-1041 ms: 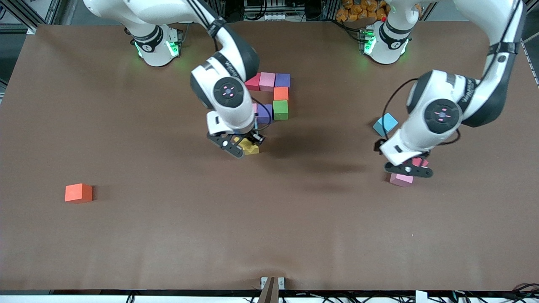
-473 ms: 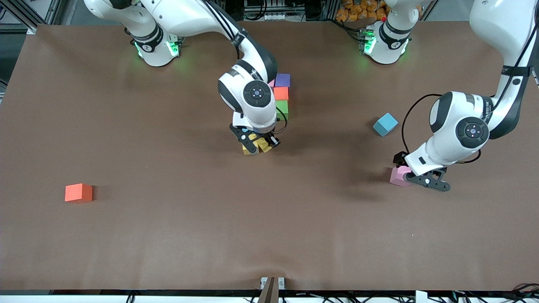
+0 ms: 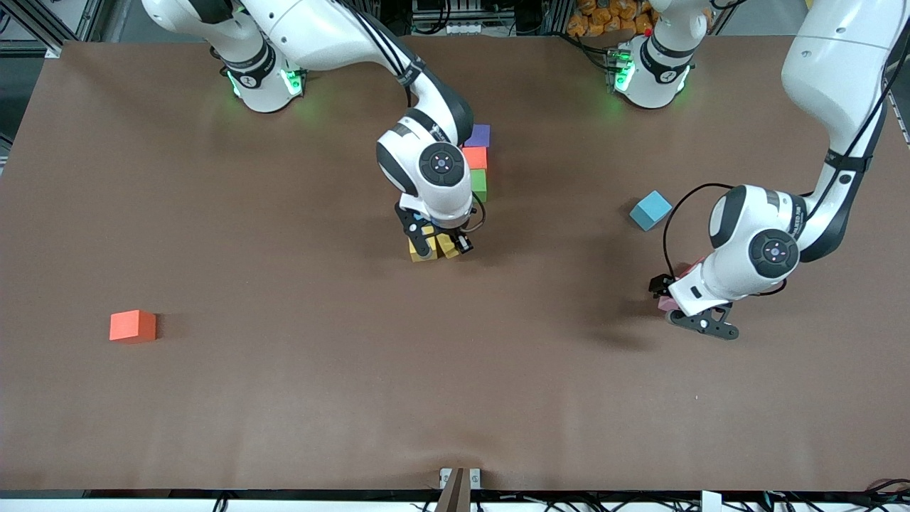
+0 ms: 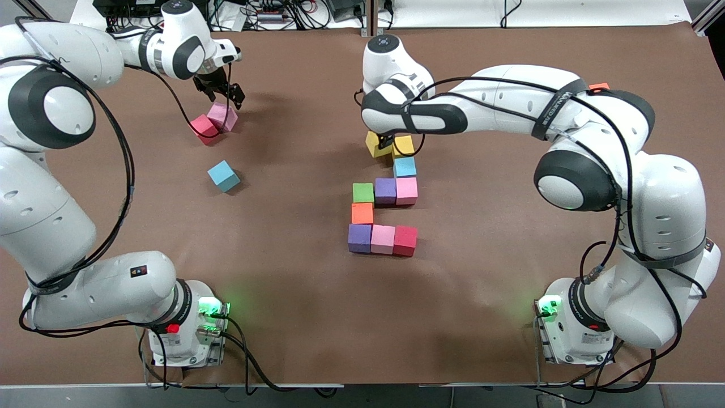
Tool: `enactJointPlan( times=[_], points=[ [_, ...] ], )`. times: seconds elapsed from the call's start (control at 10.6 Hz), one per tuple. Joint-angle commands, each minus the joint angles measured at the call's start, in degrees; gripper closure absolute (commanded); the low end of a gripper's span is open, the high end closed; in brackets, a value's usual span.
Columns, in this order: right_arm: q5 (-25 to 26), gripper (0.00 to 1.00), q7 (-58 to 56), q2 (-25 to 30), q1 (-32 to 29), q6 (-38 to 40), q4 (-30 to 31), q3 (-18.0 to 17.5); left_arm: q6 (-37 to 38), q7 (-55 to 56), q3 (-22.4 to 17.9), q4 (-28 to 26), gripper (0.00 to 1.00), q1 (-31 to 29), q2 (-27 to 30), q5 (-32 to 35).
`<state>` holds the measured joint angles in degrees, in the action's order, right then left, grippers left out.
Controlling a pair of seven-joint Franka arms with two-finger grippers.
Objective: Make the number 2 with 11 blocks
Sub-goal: 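Set yellow on the cluster with the right gripper while the left gripper grasps pink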
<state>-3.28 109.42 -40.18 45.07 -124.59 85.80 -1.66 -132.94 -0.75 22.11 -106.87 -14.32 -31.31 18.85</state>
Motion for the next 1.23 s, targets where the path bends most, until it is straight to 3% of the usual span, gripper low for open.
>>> enactJointPlan(
  times=[0.0,0.76,1.14],
  points=[
    [0.9,1.00,4.0,-2.2,1.4,-1.0,-1.8,0.3,0.1,0.3,0.2,1.7,0.00,-0.1,-1.0,2.2],
    [5.6,1.00,13.5,-3.0,1.3,-1.2,-1.2,0.6,-0.4,-0.4,0.2,1.2,0.02,-1.9,-4.6,3.7],
    [6.0,1.00,13.6,-3.2,1.2,-1.4,-0.5,0.6,-0.4,-0.4,0.2,1.1,0.21,-1.7,-5.0,3.8]
  ],
)
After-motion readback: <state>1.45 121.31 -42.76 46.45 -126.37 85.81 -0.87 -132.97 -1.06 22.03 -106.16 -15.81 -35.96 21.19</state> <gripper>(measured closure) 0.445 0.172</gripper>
